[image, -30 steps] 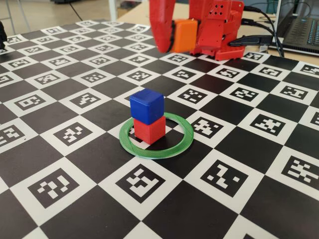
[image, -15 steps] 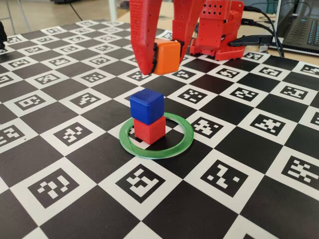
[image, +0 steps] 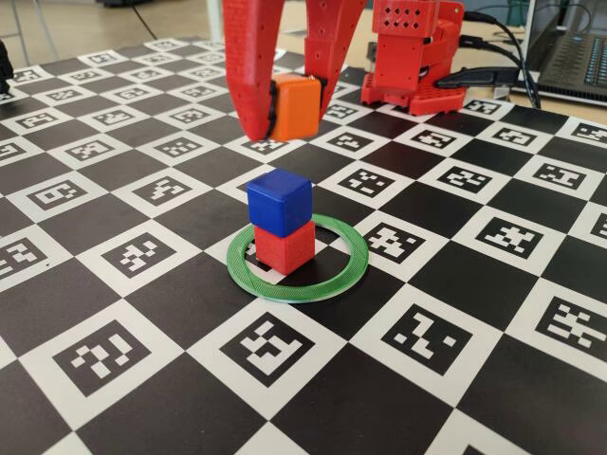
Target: Grab the red cube then put it in the green circle then put the blue cube on top and finally the orange cube on top
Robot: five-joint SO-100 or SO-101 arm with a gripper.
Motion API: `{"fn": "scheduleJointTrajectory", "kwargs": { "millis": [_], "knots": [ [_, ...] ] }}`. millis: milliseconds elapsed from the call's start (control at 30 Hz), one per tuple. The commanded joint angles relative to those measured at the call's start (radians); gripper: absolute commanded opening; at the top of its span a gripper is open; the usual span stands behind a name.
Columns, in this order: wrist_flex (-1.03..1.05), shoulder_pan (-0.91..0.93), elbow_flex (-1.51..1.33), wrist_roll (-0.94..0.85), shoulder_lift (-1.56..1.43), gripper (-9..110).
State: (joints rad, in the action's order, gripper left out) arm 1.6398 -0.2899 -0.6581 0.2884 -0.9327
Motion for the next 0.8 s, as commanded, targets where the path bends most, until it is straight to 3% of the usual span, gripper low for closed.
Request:
{"fn": "scheduleJointTrajectory", "kwargs": {
  "millis": [0,767],
  "knots": [
    [-0.014,0.021,0.048,-0.005,-0.038,1],
    [-0.061,0.021,-0.057,0.002,-0.032,1]
  ]
}}
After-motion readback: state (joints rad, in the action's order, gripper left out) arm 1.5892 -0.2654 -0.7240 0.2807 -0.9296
